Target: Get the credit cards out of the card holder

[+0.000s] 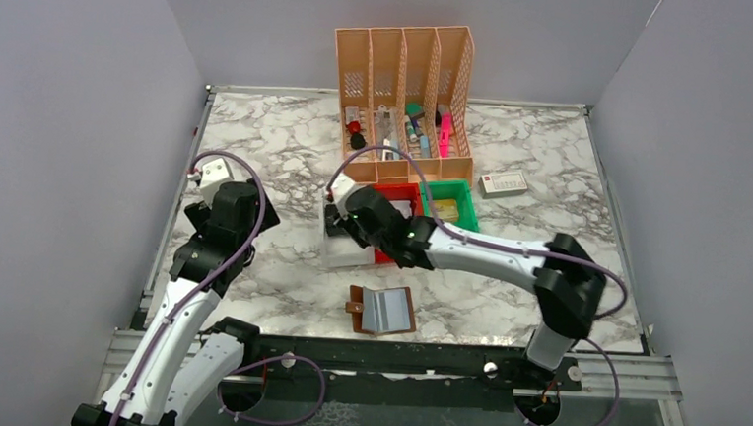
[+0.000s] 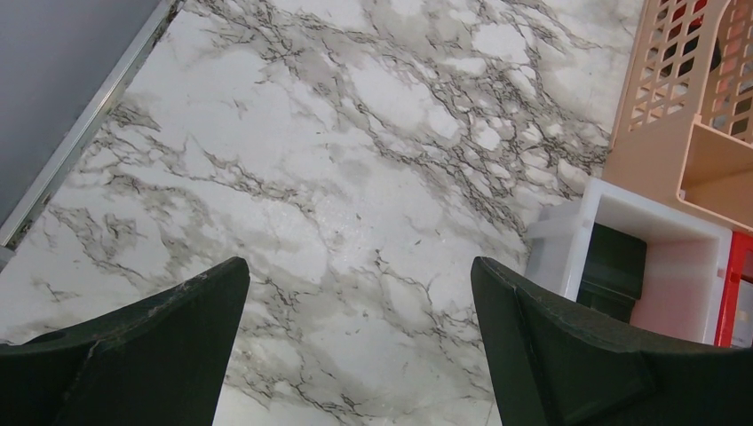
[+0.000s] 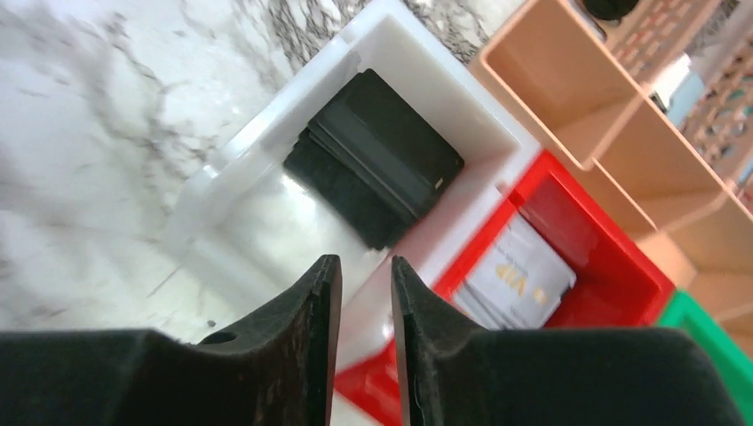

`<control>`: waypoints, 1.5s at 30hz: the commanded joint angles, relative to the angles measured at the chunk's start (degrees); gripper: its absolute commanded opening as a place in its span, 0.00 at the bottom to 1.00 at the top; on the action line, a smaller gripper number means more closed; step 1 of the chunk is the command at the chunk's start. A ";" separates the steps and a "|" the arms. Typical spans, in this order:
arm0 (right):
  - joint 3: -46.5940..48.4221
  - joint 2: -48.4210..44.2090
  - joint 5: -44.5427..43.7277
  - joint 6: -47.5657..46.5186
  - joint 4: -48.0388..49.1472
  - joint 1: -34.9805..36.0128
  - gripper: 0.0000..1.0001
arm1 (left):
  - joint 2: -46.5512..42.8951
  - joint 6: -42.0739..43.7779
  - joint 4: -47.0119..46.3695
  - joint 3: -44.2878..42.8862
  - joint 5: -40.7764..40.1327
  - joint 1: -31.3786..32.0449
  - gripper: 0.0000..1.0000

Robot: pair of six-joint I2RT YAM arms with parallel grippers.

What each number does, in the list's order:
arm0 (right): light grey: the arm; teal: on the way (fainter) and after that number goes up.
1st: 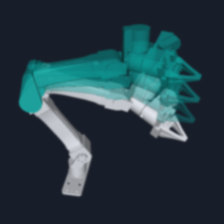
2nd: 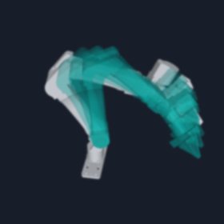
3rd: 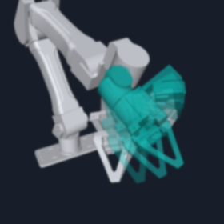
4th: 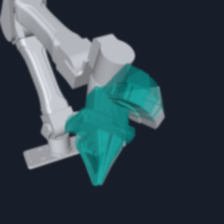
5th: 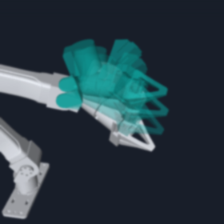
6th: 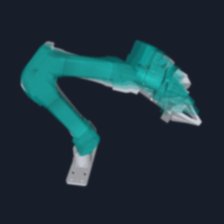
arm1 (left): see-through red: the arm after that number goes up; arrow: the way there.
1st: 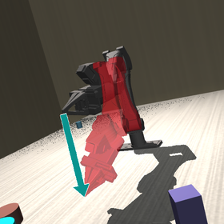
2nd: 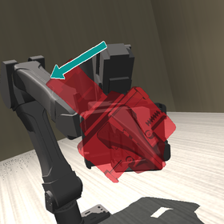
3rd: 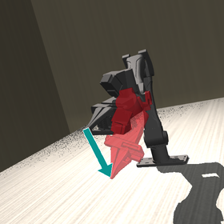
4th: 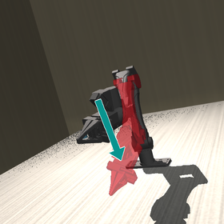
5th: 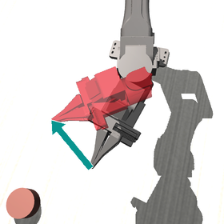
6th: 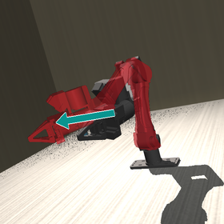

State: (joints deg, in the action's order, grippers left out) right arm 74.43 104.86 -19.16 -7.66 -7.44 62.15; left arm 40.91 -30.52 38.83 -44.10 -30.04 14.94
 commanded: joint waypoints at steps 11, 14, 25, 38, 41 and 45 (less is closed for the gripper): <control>-31.01 -28.11 9.49 47.46 -3.67 0.07 0.43 | 4.01 3.18 -8.57 2.71 31.56 -0.55 0.99; -33.80 -29.31 10.42 51.11 -5.19 0.08 0.43 | 6.02 0.39 -11.96 4.97 45.97 -0.48 0.97; -39.01 -28.99 12.66 57.85 -3.25 0.08 0.47 | 6.51 -8.98 -13.42 13.89 48.25 14.68 0.97; -39.57 -25.98 16.41 58.20 0.01 0.07 0.39 | 10.83 -11.22 -15.06 15.46 43.60 24.57 0.78; -39.87 -25.40 17.30 58.29 1.14 0.03 0.36 | 11.14 -11.22 -15.79 15.91 43.82 24.96 0.67; -39.54 -25.01 17.29 58.24 0.81 0.07 0.35 | 11.74 -11.07 -16.91 16.63 44.67 25.22 0.55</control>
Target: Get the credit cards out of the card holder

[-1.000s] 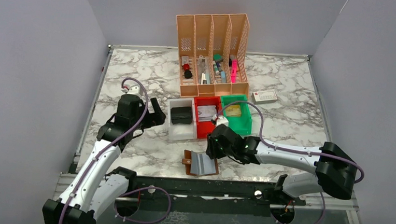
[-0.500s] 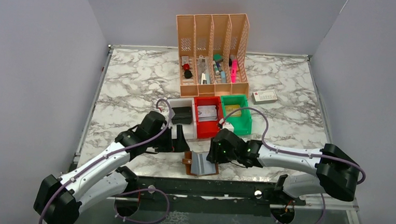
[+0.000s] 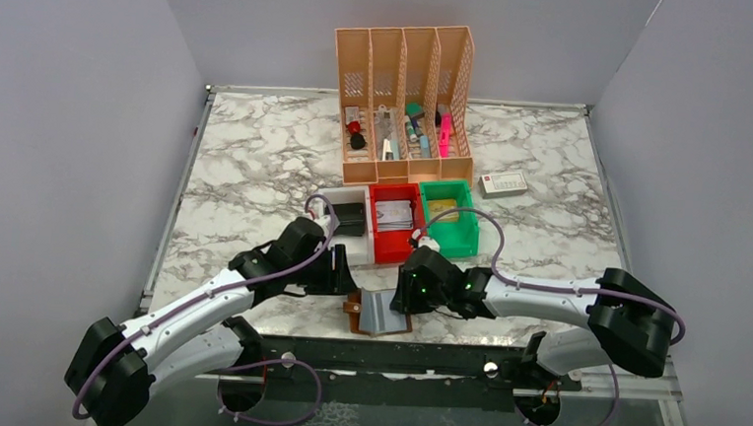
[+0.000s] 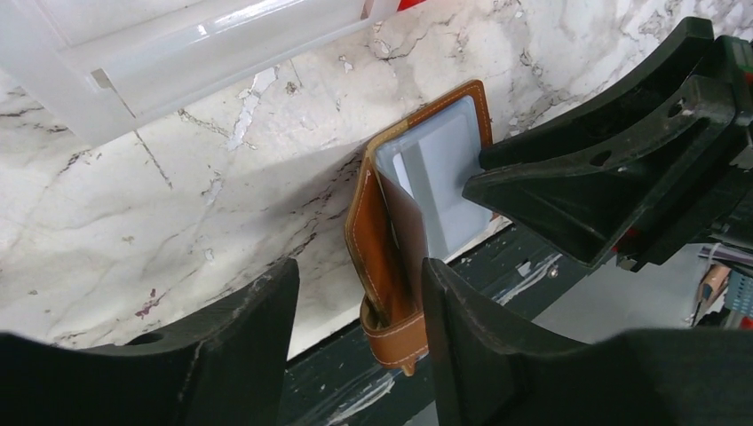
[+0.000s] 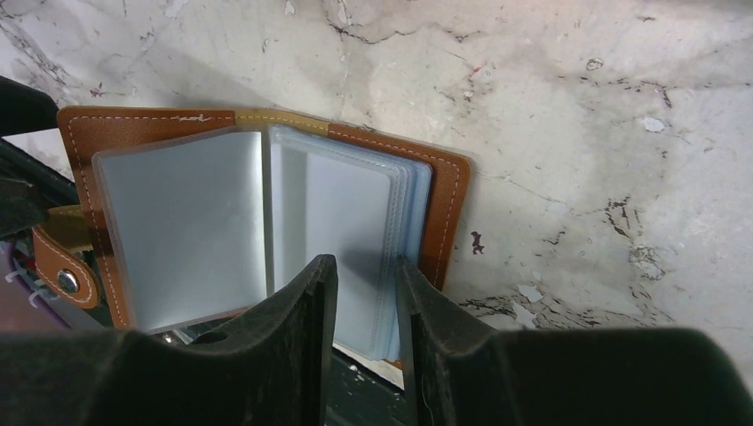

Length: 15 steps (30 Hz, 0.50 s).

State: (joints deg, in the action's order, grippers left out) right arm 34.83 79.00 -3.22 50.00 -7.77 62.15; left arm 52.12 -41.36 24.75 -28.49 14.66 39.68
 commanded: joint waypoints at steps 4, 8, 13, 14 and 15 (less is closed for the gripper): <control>1.25 0.29 -0.52 0.30 -1.25 0.00 0.35 | 1.26 0.20 -3.41 1.49 1.04 0.81 0.43; 2.10 -1.31 -1.12 -0.71 -2.47 0.08 0.37 | 1.42 0.23 -3.80 2.08 1.29 1.01 0.35; 1.92 -0.95 2.41 -1.40 -0.29 0.06 0.37 | 2.04 0.23 -5.18 2.57 2.97 1.25 0.28; 1.75 -0.54 2.91 -1.33 0.15 0.07 0.37 | 2.17 0.28 -5.50 2.68 3.36 1.27 0.25; 1.59 -0.19 3.17 -1.14 0.58 0.05 0.37 | 2.34 0.24 -5.72 2.73 3.54 1.32 0.23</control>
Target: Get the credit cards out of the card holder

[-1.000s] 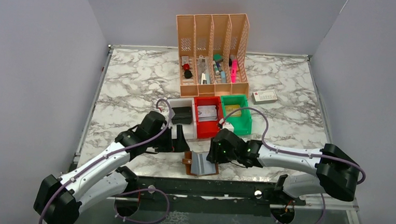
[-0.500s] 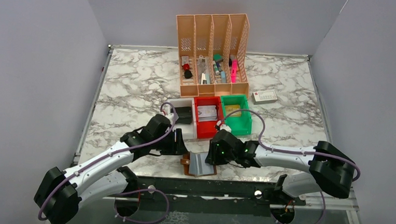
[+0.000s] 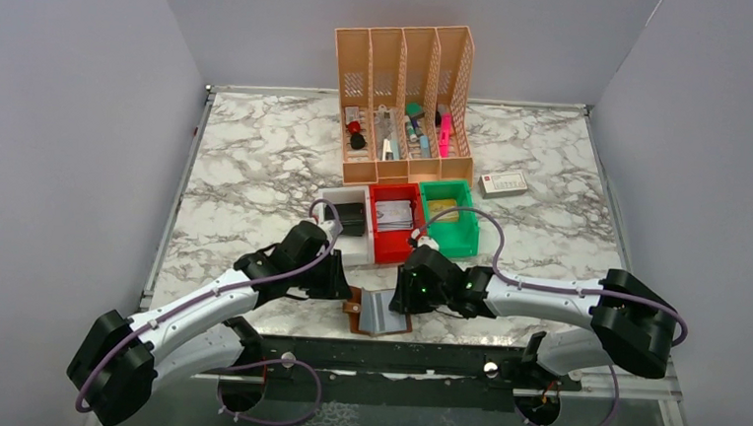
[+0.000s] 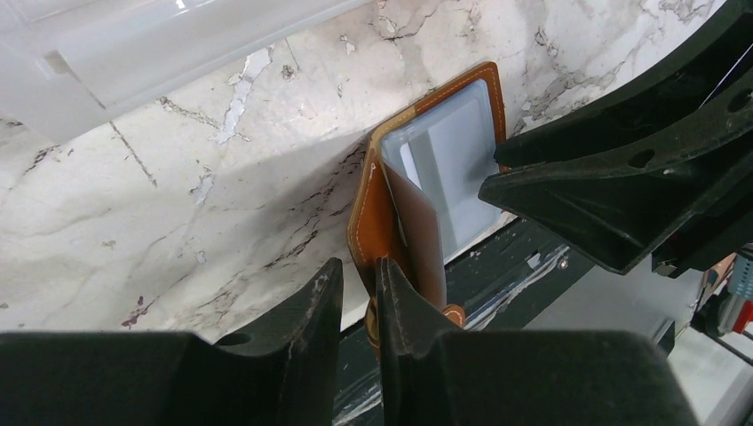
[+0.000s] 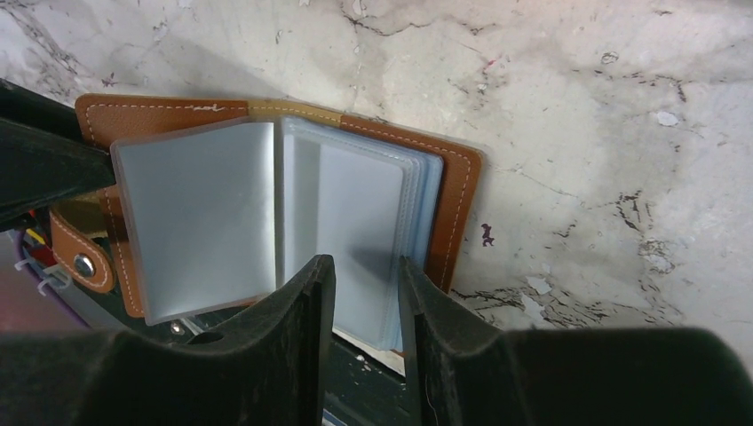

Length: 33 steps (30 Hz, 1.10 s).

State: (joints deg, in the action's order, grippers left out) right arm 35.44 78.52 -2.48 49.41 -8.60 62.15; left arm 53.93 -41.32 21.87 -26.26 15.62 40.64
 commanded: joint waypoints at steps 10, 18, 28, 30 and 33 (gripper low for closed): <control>0.19 0.58 2.49 0.39 2.44 0.07 0.37 | 0.92 -0.33 -3.45 0.51 2.32 0.58 0.07; 1.05 1.68 3.15 -0.06 2.77 0.06 0.35 | 1.99 -0.60 -3.86 0.69 1.47 0.71 0.00; 0.49 -4.04 6.18 -2.26 7.03 0.08 0.35 | 2.17 -1.31 -3.85 1.10 -1.25 0.67 0.00; 0.46 -3.81 6.16 -2.12 6.96 0.05 0.35 | 1.83 -1.54 -3.84 1.26 -1.67 0.67 0.00; 1.68 -2.51 1.65 0.08 1.28 0.04 0.36 | 1.16 -1.72 -3.82 1.51 -1.82 0.65 0.00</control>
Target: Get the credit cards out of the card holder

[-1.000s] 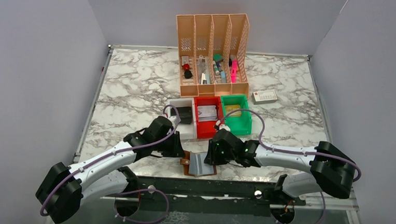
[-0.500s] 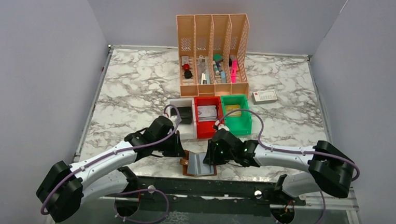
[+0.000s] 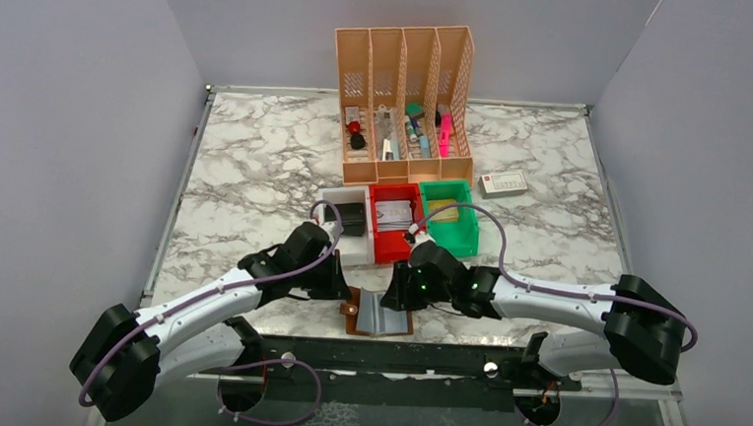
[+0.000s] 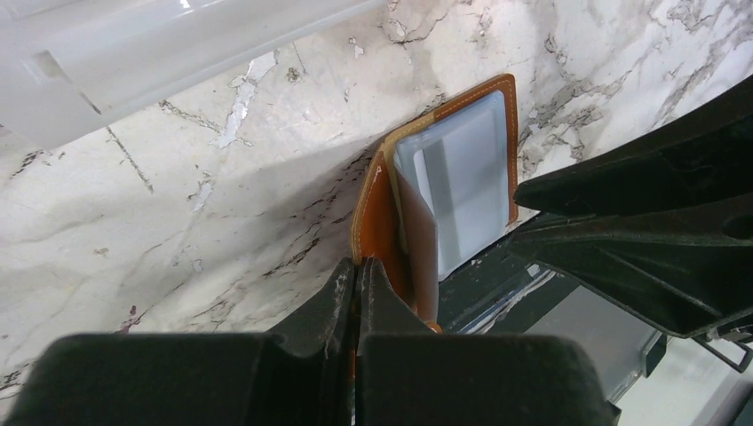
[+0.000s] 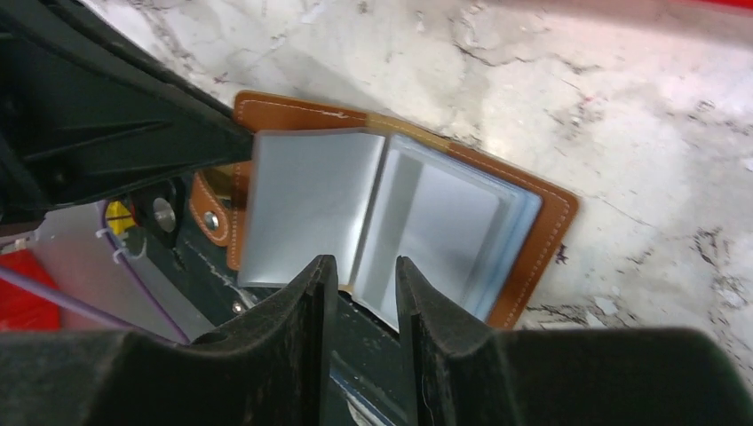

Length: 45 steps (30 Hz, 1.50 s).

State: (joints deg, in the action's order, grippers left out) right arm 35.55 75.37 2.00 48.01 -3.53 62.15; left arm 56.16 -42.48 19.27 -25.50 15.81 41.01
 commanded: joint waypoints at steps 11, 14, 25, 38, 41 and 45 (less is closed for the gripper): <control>2.75 6.90 -1.83 2.52 -6.95 0.06 0.38 | -2.08 -0.85 -1.02 1.52 -2.54 0.29 0.00; 3.81 8.20 -2.37 2.30 -8.37 0.02 0.39 | -2.14 -0.94 -0.99 1.61 -2.62 0.29 0.00; 4.15 5.56 -3.42 0.89 -9.74 0.06 0.43 | -1.82 -0.76 -0.82 1.21 -2.72 0.29 0.00; 3.90 4.62 -3.21 0.55 -10.40 0.07 0.43 | -2.13 -1.03 -0.72 1.30 -2.89 0.29 0.00; 3.71 4.43 -3.32 0.53 -10.58 0.03 0.43 | -2.15 -0.94 -0.70 1.23 -2.89 0.29 0.00; 3.21 4.29 -3.02 0.68 -9.68 0.08 0.43 | -2.17 -1.02 -0.66 1.42 -2.90 0.29 0.00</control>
State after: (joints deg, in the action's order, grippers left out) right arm 39.22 80.97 -0.16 49.41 -12.78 62.15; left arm 54.70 -43.29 19.31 -24.60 14.50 41.01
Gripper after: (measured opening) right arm 0.428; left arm 0.014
